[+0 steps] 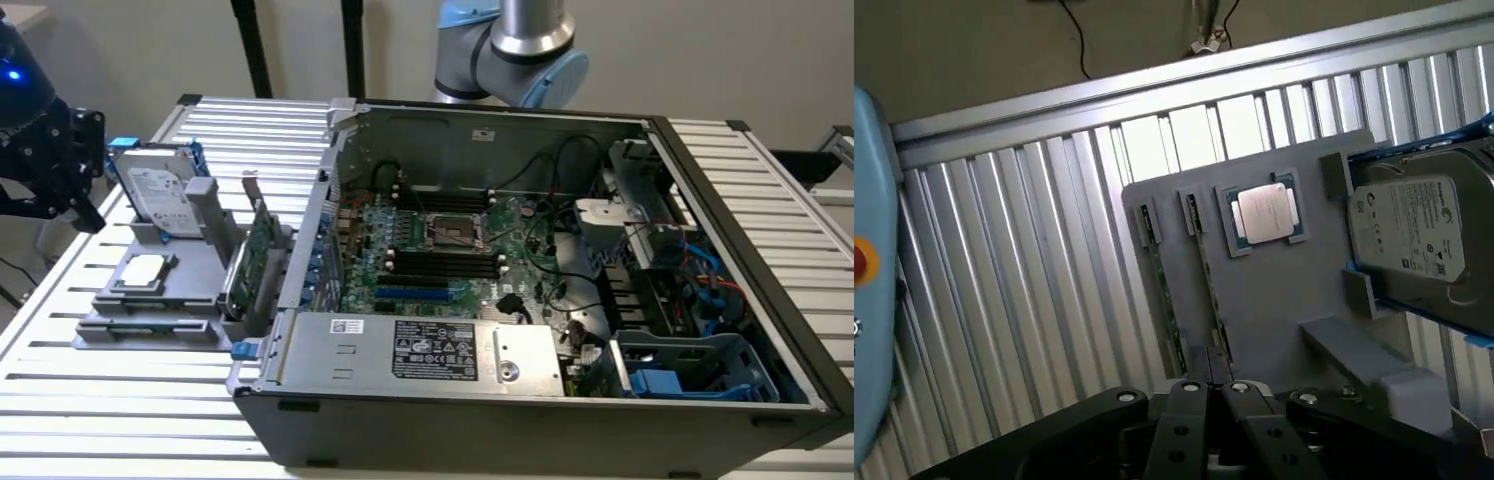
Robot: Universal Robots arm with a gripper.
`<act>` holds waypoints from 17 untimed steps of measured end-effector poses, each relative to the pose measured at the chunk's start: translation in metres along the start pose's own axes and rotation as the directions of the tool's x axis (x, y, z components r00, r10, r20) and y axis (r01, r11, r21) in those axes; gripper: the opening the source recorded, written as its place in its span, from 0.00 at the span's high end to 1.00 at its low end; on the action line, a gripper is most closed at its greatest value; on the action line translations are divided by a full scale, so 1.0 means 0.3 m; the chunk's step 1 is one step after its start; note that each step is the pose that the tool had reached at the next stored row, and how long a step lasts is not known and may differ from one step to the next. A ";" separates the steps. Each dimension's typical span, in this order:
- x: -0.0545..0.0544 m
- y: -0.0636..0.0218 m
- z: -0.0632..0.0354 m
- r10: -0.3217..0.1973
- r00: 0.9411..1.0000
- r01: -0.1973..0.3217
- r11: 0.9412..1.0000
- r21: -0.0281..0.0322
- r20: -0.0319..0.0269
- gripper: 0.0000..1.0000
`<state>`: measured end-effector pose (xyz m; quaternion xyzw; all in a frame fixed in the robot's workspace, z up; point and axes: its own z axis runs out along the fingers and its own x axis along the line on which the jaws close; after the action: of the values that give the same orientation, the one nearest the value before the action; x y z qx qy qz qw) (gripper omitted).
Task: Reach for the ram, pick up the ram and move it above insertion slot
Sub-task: 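Pick up the ram and move it above insertion slot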
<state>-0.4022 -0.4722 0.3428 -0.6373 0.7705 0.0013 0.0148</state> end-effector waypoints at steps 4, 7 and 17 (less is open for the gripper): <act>0.000 0.000 0.003 -0.072 0.997 0.072 0.997 0.001 0.001 0.89; 0.000 0.000 0.007 -0.126 0.992 0.126 0.992 0.000 0.003 0.89; 0.000 0.000 0.012 -0.283 0.959 0.283 0.959 -0.003 0.006 0.89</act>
<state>-0.4022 -0.4723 0.3391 -0.7408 0.6715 0.0023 0.0158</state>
